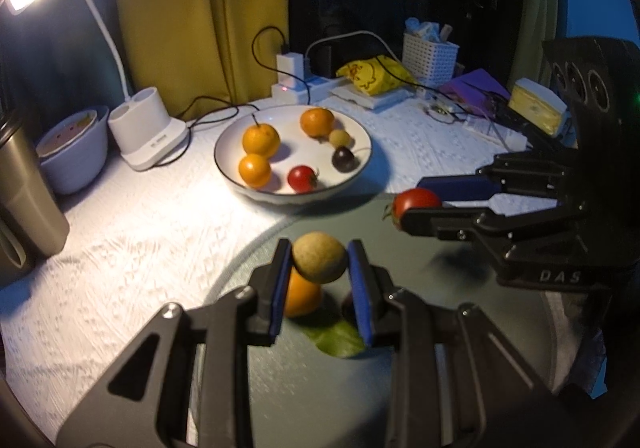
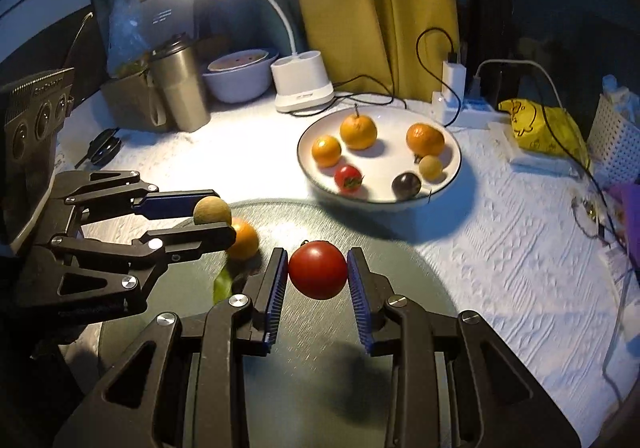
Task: Organize fruits
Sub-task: 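Carry both held fruits up and over the white plate, then lower both fruits onto the plate and open both tools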
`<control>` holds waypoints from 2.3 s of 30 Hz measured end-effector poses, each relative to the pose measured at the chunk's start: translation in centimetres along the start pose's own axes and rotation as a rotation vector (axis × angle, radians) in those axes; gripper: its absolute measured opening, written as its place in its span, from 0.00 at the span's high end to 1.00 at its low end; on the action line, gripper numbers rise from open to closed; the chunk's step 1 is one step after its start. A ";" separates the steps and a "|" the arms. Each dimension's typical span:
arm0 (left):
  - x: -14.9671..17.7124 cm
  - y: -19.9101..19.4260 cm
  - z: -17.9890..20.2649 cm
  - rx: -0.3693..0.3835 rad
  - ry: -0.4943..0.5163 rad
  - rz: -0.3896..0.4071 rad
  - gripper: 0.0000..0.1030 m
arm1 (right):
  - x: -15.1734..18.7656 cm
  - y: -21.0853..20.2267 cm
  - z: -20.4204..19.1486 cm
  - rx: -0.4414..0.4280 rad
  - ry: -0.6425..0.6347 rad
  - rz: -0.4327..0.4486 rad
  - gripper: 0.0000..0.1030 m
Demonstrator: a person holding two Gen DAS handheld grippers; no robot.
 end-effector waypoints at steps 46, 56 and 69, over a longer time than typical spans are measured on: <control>-5.2 14.2 -9.5 -0.045 -0.054 -0.012 0.71 | -9.7 15.9 9.0 0.168 0.012 0.056 0.68; -5.8 12.9 -9.3 -0.050 -0.060 0.010 0.69 | -9.6 14.9 8.9 0.194 0.019 0.066 0.68; -6.2 8.2 -8.0 -0.061 -0.079 0.063 0.60 | -9.0 9.8 7.1 0.181 0.024 0.094 0.68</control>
Point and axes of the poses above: each gripper's, at about its wrist camera, not at the fingertips, and y roughly the way its jaws point, z to its right, x to its underside, the point moved 10 cm from there along y, roughly the way its jaws point, and after that the axes turned 12 degrees about z, right-handed, at the moved point
